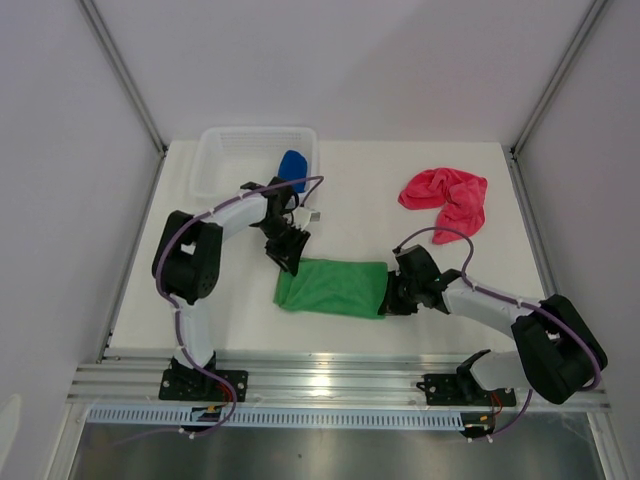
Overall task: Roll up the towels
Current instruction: Fold the towel
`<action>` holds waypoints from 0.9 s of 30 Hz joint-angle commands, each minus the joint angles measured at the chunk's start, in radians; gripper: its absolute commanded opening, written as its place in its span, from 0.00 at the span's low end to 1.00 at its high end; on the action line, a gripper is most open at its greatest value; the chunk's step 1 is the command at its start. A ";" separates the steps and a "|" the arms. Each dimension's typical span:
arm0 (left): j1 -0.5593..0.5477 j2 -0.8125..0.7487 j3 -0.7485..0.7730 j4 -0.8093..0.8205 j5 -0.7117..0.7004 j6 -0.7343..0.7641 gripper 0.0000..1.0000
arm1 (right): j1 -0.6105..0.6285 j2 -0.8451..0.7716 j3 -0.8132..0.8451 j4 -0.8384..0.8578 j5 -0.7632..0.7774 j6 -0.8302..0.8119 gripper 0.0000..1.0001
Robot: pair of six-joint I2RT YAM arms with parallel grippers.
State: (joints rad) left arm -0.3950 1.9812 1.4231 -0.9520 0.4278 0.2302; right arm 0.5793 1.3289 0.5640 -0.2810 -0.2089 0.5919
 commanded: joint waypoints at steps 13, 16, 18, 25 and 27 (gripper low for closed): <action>-0.022 0.042 0.080 0.041 -0.026 -0.065 0.43 | -0.004 -0.030 -0.006 -0.021 0.017 -0.020 0.00; -0.025 0.050 0.076 0.036 0.005 -0.060 0.37 | -0.003 -0.037 -0.012 -0.023 0.022 -0.017 0.00; -0.031 0.047 0.073 0.039 0.012 -0.055 0.34 | -0.004 -0.042 -0.015 -0.026 0.022 -0.014 0.00; -0.038 0.065 0.085 0.036 0.012 -0.051 0.13 | -0.003 -0.057 -0.021 -0.037 0.028 -0.009 0.00; -0.038 0.050 0.085 0.032 0.006 -0.049 0.02 | -0.004 -0.065 -0.023 -0.043 0.035 -0.007 0.00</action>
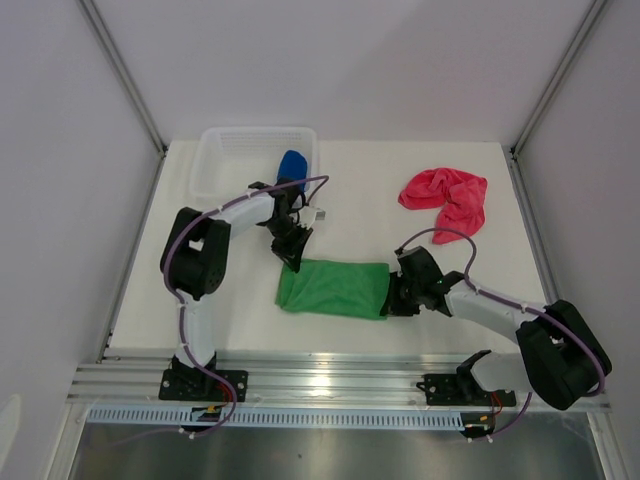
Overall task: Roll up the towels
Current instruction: Fold the towel
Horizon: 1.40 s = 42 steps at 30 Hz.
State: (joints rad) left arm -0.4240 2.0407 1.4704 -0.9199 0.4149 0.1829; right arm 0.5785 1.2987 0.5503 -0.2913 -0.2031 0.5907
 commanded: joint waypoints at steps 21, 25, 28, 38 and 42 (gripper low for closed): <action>0.045 -0.008 0.136 -0.102 -0.050 0.098 0.14 | -0.065 -0.059 -0.026 -0.054 0.002 -0.034 0.00; 0.047 -0.013 0.131 -0.114 -0.024 0.098 0.01 | -0.065 -0.046 -0.020 -0.045 -0.002 -0.034 0.00; 0.054 -0.019 0.137 -0.140 -0.036 0.099 0.01 | -0.065 -0.029 -0.013 -0.043 -0.005 -0.038 0.00; 0.056 -0.097 0.120 -0.143 -0.051 0.115 0.50 | -0.065 -0.041 0.043 -0.057 -0.012 -0.052 0.37; 0.050 -0.203 0.078 -0.220 -0.035 0.113 0.50 | -0.074 -0.075 0.153 -0.123 0.028 -0.084 0.50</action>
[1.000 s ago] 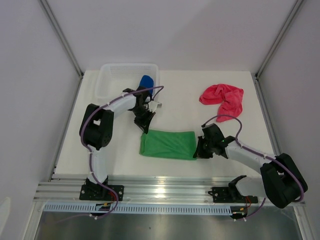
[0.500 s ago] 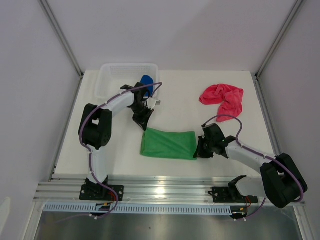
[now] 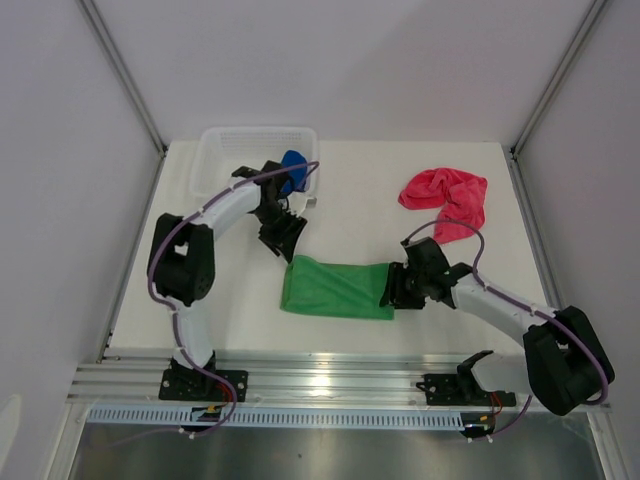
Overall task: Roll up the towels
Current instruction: Fold the towel
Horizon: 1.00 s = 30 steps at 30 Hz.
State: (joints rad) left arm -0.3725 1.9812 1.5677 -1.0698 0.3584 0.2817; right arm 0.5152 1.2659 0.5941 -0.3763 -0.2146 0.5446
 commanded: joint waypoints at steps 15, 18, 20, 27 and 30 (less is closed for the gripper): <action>-0.105 -0.216 -0.367 0.156 0.139 -0.114 0.56 | -0.158 0.308 0.222 0.269 -0.088 -0.178 0.51; -0.106 -0.185 -0.374 0.168 0.146 -0.119 0.55 | -0.162 0.332 0.210 0.287 -0.094 -0.169 0.50; -0.111 -0.173 -0.394 0.180 0.166 -0.121 0.54 | -0.165 0.337 0.190 0.298 -0.094 -0.161 0.50; -0.128 -0.108 -0.399 0.168 0.221 -0.116 0.40 | -0.190 0.355 0.150 0.326 -0.101 -0.137 0.45; -0.129 -0.099 -0.408 0.163 0.221 -0.110 0.23 | -0.201 0.362 0.132 0.361 -0.117 -0.104 0.33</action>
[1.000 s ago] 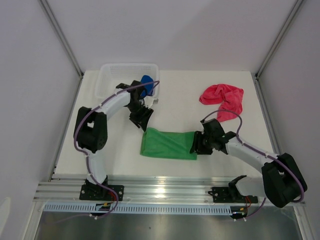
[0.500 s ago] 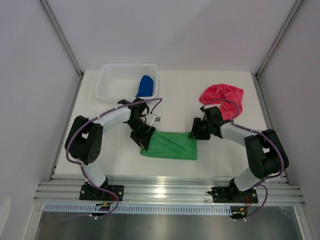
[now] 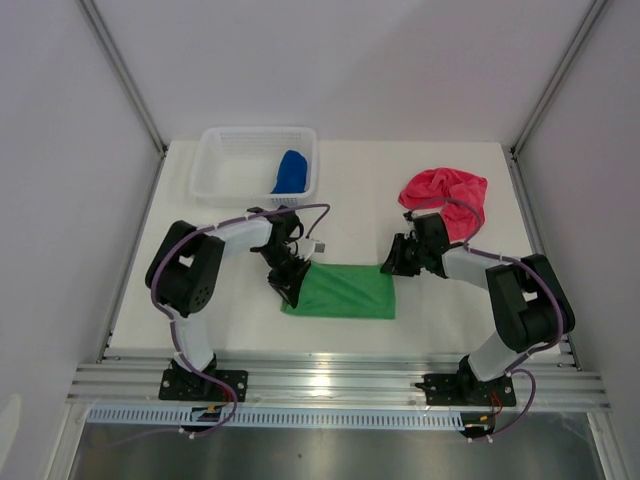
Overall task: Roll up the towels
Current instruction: Fold the towel
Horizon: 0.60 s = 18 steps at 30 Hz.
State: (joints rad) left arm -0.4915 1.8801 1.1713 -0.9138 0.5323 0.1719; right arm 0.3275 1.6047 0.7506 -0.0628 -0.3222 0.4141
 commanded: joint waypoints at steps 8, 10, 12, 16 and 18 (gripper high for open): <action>-0.009 -0.006 -0.019 -0.069 0.018 0.073 0.01 | -0.070 -0.009 -0.069 0.052 0.015 0.095 0.00; -0.009 -0.010 -0.030 -0.079 -0.001 0.087 0.01 | -0.077 -0.038 -0.088 0.050 0.023 0.110 0.00; -0.005 -0.018 -0.033 -0.085 -0.032 0.098 0.01 | -0.079 -0.052 -0.092 0.052 0.018 0.109 0.00; -0.001 -0.030 -0.030 -0.085 -0.061 0.103 0.01 | -0.067 -0.084 -0.109 0.050 0.006 0.114 0.00; -0.001 -0.029 -0.019 -0.077 -0.084 0.104 0.01 | -0.054 -0.095 -0.122 0.050 0.002 0.115 0.01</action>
State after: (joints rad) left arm -0.4923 1.8816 1.1458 -0.9630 0.5095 0.2405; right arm 0.2634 1.5490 0.6472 -0.0093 -0.3527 0.5247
